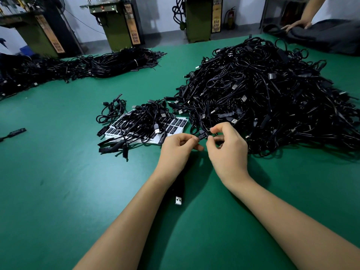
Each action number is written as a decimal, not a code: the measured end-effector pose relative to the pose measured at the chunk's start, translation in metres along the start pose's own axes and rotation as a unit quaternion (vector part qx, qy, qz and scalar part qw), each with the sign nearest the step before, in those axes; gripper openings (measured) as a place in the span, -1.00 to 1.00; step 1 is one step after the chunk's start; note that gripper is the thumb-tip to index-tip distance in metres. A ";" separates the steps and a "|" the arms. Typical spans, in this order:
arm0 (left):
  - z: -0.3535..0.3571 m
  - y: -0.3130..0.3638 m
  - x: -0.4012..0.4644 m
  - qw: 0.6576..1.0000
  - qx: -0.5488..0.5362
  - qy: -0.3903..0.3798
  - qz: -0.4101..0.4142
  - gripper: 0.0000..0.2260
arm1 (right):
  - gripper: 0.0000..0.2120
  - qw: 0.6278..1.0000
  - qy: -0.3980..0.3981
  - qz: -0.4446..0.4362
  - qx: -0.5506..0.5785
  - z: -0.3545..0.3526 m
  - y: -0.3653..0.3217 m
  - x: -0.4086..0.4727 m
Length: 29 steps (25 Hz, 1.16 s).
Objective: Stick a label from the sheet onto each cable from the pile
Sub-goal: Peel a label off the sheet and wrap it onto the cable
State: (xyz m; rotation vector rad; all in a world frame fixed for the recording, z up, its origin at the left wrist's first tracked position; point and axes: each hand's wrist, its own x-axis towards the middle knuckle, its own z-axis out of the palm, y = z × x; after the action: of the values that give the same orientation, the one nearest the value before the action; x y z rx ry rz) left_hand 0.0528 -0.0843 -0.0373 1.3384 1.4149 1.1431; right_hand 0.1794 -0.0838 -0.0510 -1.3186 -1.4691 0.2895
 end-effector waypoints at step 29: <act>-0.006 0.000 0.002 0.998 -0.004 -0.056 0.041 -0.83 | -0.84 0.915 -0.167 0.199 0.310 -0.008 0.012 0.019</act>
State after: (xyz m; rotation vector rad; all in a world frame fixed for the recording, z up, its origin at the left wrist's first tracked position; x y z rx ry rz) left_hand 0.0464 -0.0830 -0.0363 1.4447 1.2829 1.1075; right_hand 0.1962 -0.0673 -0.0469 -1.0525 -1.2072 1.1982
